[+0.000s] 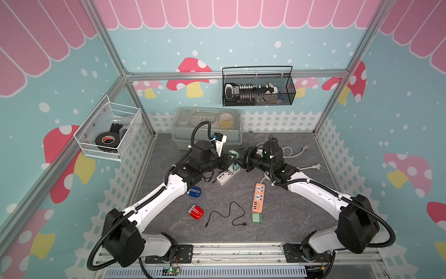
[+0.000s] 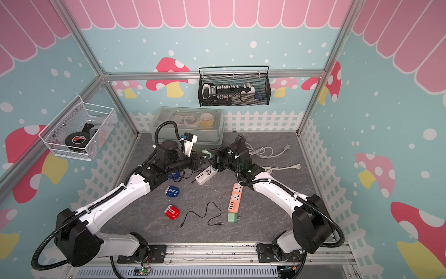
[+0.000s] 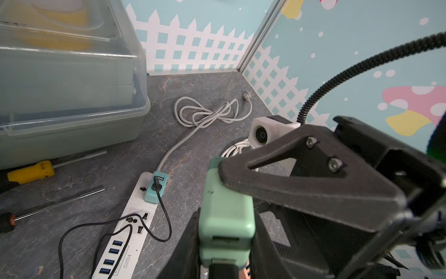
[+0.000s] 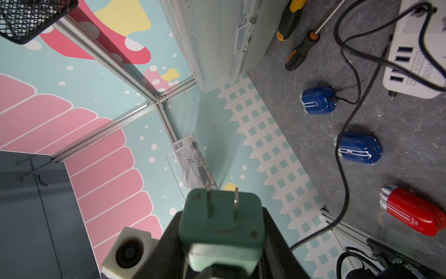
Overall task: Charge the electric shaver
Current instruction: Insert the plug into the socket.
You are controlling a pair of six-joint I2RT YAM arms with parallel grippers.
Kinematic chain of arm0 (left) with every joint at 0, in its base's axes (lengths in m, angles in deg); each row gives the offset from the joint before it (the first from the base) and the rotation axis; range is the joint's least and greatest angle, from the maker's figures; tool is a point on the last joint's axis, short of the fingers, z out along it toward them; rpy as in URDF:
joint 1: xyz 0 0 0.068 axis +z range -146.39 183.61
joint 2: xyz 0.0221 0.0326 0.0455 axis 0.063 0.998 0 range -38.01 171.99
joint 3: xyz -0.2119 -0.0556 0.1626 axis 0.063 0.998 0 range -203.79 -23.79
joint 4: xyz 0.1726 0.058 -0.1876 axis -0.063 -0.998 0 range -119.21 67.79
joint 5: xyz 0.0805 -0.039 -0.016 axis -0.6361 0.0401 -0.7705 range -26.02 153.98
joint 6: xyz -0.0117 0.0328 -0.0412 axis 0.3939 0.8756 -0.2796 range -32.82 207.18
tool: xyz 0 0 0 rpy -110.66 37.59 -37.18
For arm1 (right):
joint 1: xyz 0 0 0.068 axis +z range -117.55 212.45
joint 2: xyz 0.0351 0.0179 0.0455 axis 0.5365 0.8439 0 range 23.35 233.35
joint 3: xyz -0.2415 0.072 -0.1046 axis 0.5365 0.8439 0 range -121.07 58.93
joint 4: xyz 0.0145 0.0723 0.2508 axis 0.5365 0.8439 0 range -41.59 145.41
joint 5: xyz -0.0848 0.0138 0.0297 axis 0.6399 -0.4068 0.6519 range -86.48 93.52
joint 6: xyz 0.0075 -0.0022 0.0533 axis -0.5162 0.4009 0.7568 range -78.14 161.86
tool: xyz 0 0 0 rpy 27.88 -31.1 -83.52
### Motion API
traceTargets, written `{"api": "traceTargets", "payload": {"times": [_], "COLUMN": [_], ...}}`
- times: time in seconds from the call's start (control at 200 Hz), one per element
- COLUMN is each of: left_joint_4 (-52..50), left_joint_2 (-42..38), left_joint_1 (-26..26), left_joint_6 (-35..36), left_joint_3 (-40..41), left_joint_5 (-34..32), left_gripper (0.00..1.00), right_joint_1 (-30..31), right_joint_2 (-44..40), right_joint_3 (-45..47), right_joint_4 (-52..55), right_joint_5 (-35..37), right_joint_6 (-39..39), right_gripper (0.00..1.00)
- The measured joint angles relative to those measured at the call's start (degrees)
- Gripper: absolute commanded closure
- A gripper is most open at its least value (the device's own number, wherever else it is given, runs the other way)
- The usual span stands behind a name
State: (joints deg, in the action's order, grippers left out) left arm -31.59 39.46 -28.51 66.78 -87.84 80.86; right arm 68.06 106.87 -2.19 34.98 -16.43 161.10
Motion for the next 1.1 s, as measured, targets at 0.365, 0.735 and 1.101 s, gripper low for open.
{"api": "traceTargets", "payload": {"times": [0.365, 0.735, 1.101], "left_joint_4": [-12.96, -33.20, -41.16], "left_joint_2": [-2.01, 0.83, 26.16], "left_joint_1": [0.44, -6.54, -8.92], "left_joint_6": [-0.35, 4.13, 8.76], "left_joint_3": [-4.57, -7.37, -24.35], "left_joint_5": [0.26, -0.74, -9.18], "left_gripper": [1.00, 1.00, 1.00], "right_joint_1": [-10.67, -16.06, -17.03], "right_joint_2": [-7.63, -9.16, -10.29], "right_joint_3": [-1.97, -11.67, -11.23], "right_joint_4": [22.21, 48.17, 52.87], "right_joint_5": [-2.16, 4.52, 4.42], "right_joint_6": [-17.03, -48.57, -55.80], "right_gripper": [0.37, 0.40, 0.42]}}
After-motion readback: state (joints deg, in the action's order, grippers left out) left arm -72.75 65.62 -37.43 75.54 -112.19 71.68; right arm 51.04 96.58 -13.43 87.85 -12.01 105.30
